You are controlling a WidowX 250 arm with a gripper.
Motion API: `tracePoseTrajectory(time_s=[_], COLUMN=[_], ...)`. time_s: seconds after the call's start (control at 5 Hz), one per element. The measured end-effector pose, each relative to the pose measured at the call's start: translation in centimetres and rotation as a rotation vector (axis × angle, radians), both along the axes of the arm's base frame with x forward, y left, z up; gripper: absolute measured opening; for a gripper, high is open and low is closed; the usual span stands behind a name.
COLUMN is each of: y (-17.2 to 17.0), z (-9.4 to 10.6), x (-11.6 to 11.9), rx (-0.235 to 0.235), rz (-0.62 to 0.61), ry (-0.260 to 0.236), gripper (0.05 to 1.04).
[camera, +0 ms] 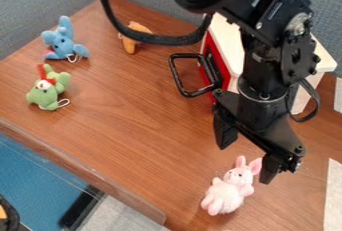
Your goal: Open the drawer
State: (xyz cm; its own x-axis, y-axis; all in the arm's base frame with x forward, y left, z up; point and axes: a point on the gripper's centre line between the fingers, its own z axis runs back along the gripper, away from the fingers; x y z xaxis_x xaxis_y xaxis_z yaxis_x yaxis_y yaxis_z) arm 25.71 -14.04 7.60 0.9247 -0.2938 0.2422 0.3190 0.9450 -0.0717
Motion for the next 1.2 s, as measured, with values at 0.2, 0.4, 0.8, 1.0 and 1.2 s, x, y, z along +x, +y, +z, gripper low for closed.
tracePoseTrajectory(time_s=[0.2,0.4,0.8,1.0,1.2], y=[0.1,3.2,8.9,11.6,12.9], z=[-0.7,-0.9,-0.4,-0.8,-1.0], x=[-0.2,0.9,3.0,4.6,6.3], rx=[0.01,0.025,0.058,0.059,0.047], rz=[0.004,0.127,0.345,0.472,0.546], ry=[0.021,0.032,0.004,-0.01,-0.018], gripper=[0.999,0.999,0.999,0.999,0.999])
